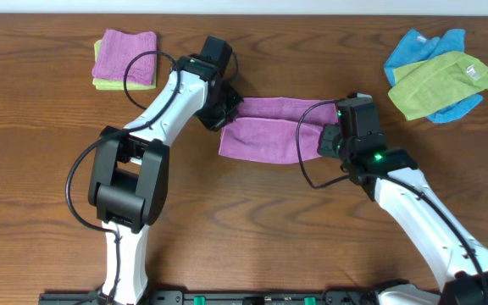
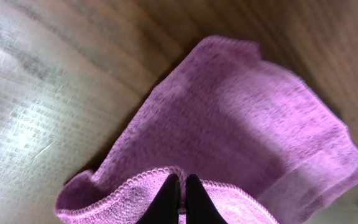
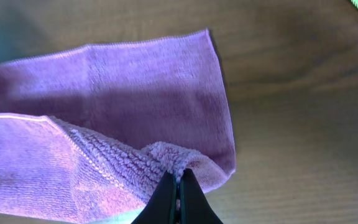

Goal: Fold the cloth

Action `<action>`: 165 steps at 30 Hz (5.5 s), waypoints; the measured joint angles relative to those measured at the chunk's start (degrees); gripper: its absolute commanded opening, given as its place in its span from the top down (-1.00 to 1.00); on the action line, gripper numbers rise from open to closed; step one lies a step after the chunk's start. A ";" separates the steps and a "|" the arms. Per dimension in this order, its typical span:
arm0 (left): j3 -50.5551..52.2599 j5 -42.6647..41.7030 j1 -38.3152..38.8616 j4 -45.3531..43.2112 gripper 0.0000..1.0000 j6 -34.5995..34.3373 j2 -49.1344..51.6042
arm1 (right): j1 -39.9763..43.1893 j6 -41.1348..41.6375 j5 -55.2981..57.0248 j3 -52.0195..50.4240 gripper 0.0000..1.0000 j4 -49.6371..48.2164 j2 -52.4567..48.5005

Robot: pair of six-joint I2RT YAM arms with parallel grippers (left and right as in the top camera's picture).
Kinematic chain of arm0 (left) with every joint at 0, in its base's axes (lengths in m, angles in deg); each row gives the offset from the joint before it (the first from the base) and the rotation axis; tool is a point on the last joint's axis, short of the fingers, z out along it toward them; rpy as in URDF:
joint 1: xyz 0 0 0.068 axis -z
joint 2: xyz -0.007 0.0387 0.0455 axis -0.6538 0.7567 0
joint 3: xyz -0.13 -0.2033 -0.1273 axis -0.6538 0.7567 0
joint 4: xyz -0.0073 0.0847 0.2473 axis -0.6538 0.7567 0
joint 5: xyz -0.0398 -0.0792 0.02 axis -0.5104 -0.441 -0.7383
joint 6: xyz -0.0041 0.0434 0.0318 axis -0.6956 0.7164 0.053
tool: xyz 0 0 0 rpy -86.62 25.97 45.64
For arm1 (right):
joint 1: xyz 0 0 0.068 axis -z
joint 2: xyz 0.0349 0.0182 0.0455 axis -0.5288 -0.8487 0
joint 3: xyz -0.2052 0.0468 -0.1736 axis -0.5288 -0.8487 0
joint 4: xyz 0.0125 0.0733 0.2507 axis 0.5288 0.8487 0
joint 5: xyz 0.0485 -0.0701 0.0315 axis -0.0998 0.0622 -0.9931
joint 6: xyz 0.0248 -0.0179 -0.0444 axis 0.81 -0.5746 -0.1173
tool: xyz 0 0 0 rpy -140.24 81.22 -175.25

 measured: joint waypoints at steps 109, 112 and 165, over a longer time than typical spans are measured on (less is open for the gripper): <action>-0.09 3.50 4.72 -9.94 -0.91 9.14 -0.98 | 7.19 -4.66 -2.01 0.46 -0.99 -8.85 -16.17; -0.09 4.94 4.72 -10.45 -0.91 9.14 -0.81 | 7.19 -4.70 -2.36 0.46 -0.99 -9.70 -16.48; -1.09 6.62 5.38 -9.88 -0.90 9.62 5.22 | 6.62 -5.51 -13.35 1.86 0.92 -20.61 -25.73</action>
